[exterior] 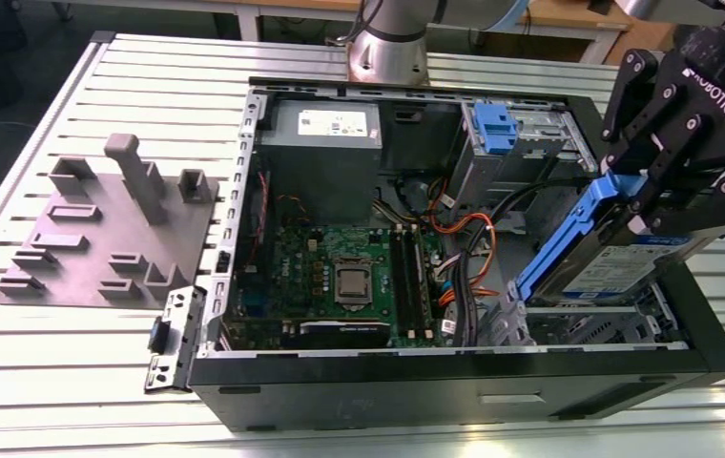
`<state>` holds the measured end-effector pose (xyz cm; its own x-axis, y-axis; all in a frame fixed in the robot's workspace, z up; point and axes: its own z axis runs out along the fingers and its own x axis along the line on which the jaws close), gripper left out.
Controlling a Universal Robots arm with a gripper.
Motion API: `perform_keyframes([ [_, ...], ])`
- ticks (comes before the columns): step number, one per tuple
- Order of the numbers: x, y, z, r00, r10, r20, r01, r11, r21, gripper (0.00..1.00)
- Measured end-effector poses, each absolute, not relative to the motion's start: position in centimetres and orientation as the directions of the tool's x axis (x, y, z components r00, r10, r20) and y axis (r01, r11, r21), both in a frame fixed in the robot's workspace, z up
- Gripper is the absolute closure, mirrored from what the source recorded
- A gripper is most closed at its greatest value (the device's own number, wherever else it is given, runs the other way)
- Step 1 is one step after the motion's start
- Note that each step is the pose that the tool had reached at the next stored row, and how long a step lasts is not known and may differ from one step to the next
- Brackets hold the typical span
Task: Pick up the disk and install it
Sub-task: 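Insert the disk into the insertion slot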
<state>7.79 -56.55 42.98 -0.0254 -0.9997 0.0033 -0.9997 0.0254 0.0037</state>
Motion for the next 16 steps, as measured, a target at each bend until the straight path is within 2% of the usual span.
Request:
perform_keyframes([
  [8,7.79,-56.55,42.97,-0.025,-1.0,0.003,-1.0,0.025,0.004,0.64],
  [10,7.79,-56.55,42.97,-0.025,-1.0,0.003,-1.0,0.025,0.004,0.62],
  [11,7.79,-56.55,42.96,-0.025,-1.0,0.003,-1.0,0.025,0.004,0.56],
  [16,7.79,-56.55,42.4,-0.025,-1.0,0.003,-1.0,0.025,0.004,0.56],
])
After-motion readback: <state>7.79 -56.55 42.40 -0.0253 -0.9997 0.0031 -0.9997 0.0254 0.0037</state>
